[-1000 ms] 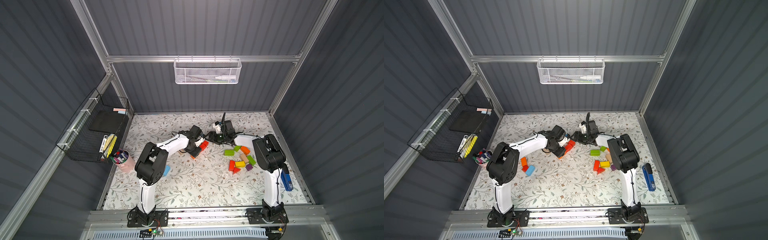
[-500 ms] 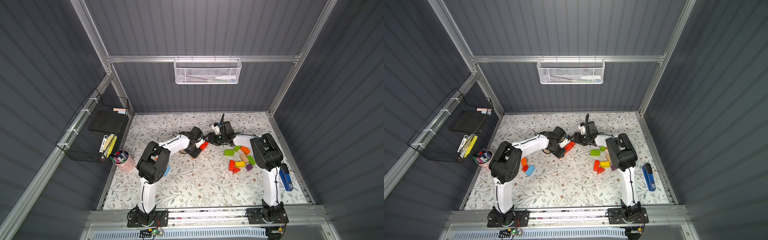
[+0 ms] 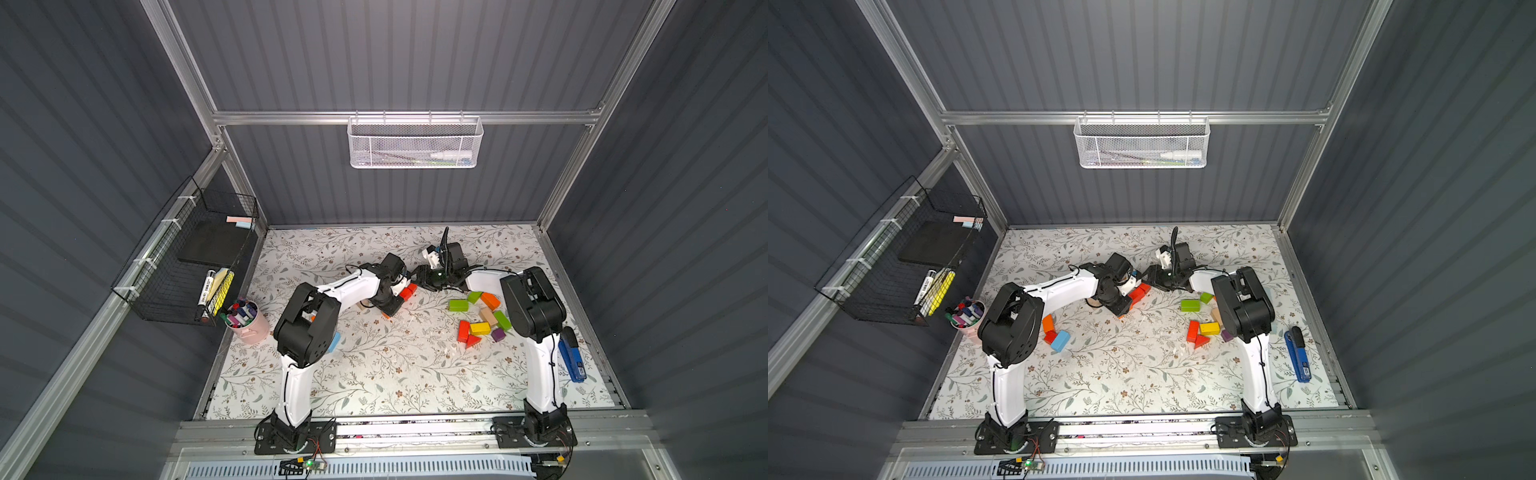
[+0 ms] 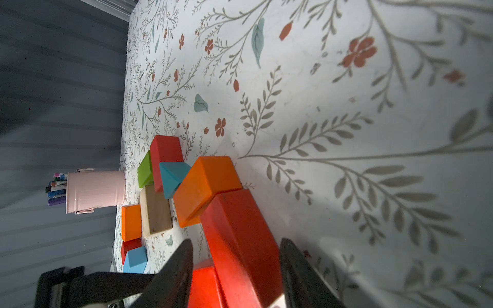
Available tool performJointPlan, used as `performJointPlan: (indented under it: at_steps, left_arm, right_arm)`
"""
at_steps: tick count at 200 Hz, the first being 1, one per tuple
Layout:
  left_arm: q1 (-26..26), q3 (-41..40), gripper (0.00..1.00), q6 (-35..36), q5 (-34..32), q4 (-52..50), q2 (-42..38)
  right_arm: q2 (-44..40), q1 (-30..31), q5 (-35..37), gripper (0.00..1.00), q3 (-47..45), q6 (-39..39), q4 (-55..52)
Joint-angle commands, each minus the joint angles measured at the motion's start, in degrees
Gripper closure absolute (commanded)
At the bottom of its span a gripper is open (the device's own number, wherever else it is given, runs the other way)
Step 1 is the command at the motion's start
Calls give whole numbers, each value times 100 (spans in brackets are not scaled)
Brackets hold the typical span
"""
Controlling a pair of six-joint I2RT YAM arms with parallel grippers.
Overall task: Assemble a heart with building blocks
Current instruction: Adjust the building block at the center of the board.
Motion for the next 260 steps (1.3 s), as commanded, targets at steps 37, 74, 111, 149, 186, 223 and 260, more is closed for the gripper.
performJointPlan:
  at_steps: [37, 74, 111, 149, 186, 223, 260]
  left_arm:
    - [-48, 138, 64, -151, 164, 8, 111]
    - [-49, 159, 65, -182, 181, 19, 148]
    - [-57, 170, 65, -191, 228, 52, 136]
    - [-61, 186, 65, -209, 265, 66, 161]
    - [-80, 214, 65, -235, 331, 79, 183]
    - [-92, 207, 60, -230, 234, 35, 203]
    - [-87, 171, 47, -216, -45, -18, 95]
  right_arm:
    - [27, -11, -148, 47, 82, 94, 53]
    - [27, -11, -174, 48, 82, 76, 44]
    - [28, -12, -211, 49, 82, 59, 35]
    - [28, -11, -211, 49, 73, 58, 35]
    - [27, -11, -183, 49, 82, 54, 26]
    - [1, -19, -91, 47, 106, -10, -71]
    - [-25, -25, 16, 44, 262, -233, -371]
